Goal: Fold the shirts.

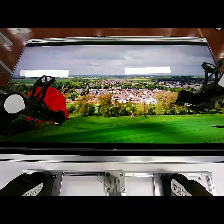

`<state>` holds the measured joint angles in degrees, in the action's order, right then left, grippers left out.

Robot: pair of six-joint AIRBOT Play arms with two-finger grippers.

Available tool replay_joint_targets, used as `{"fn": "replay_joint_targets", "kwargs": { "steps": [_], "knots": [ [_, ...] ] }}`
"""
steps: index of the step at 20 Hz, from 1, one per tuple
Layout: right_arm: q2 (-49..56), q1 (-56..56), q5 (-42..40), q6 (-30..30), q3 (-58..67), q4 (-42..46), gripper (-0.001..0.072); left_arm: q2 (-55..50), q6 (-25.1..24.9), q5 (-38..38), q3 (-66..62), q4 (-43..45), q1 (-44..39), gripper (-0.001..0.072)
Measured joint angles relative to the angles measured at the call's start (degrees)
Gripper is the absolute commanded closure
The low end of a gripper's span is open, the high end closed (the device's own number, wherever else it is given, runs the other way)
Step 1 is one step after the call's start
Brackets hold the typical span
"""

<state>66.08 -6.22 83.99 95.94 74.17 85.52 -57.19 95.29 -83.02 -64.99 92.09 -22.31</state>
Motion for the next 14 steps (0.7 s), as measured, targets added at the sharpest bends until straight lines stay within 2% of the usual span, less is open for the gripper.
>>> {"fn": "replay_joint_targets", "kwargs": {
  "steps": [14],
  "knots": [
    [0.0, 0.0, -0.5, 0.0, 0.0, 0.0, 0.0034, 0.0, 0.0, 0.0, 0.0, 0.0, 0.0, 0.0012]
  ]
}}
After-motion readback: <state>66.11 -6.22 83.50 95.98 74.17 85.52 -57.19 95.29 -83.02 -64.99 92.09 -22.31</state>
